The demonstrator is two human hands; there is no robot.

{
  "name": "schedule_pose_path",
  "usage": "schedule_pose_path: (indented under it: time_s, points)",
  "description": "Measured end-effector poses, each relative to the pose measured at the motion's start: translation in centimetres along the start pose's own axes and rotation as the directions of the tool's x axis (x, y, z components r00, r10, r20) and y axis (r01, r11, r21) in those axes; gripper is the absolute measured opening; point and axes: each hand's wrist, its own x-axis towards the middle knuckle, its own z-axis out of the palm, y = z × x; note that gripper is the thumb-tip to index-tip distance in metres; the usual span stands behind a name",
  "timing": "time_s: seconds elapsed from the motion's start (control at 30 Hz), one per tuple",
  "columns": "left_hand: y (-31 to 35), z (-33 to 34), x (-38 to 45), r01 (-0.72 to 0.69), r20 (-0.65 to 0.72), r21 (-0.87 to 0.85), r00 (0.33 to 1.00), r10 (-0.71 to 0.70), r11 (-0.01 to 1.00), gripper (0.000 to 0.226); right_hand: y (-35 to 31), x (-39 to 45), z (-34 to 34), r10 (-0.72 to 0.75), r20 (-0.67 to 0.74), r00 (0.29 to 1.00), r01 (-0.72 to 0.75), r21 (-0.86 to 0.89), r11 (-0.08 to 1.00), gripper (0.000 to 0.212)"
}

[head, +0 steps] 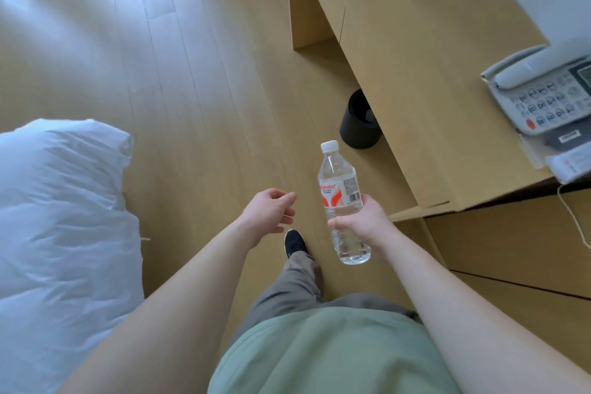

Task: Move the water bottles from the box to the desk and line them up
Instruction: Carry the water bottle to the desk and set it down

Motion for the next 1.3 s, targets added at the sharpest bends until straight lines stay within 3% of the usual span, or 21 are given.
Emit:
schedule_pose_path:
  time_s: [0.47,1.3]
  points:
    - [12.7,-8.5,10.0,-0.081,0.08,0.099,0.994,0.074,0.992,0.029,-12.5,8.6,1.2,-0.038,-0.117,0.992,0.048,0.083,0.995,0.054]
    - [37.1,-7.6,23.3,-0.259,0.158,0.227,0.961,0.227,0.939,0.026,-29.0,23.5,-9.0,-0.121,-0.234,0.965,0.172,0.209,0.963,0.046]
